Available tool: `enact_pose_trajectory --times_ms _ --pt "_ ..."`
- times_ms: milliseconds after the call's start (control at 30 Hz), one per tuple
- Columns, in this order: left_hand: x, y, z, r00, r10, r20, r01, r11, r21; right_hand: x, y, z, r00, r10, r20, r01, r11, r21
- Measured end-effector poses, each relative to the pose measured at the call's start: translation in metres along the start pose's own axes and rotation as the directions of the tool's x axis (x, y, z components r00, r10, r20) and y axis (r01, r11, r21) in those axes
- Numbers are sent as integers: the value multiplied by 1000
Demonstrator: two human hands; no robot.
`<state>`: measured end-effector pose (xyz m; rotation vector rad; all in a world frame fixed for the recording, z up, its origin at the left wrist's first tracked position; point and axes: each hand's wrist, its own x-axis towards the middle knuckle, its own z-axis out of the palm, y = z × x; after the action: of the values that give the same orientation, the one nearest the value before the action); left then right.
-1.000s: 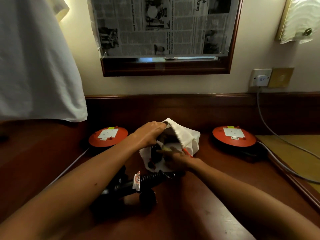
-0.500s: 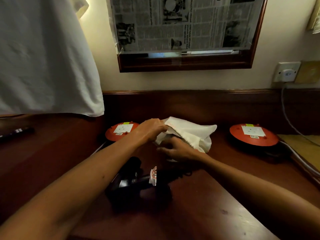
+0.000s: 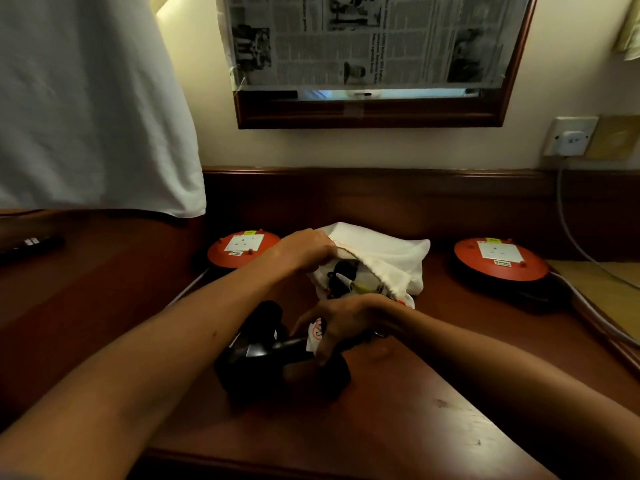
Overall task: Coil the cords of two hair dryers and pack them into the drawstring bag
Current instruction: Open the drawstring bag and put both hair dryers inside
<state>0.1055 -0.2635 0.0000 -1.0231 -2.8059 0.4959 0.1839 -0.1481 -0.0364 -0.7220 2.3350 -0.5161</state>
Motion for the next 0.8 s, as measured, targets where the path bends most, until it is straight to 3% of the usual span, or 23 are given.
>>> enact_pose_trajectory --times_ms 100,233,500,700,800 --pt "-1 -4 4 989 -90 -116 92 996 15 -13 23 6 998 -27 -63 36 989 143" --pt "5 -8 16 979 -184 -92 178 981 -75 -33 64 17 986 -28 -164 81 941 328" --pt "18 -18 19 993 -80 -82 65 982 -175 -82 111 13 915 73 -396 142 862 486" --pt "25 -4 4 998 4 -55 -18 969 -248 -84 114 -1 817 233 -528 142 805 576" --pt "27 10 -6 999 21 -25 -27 967 -252 -71 91 -8 685 387 -617 215 702 679"
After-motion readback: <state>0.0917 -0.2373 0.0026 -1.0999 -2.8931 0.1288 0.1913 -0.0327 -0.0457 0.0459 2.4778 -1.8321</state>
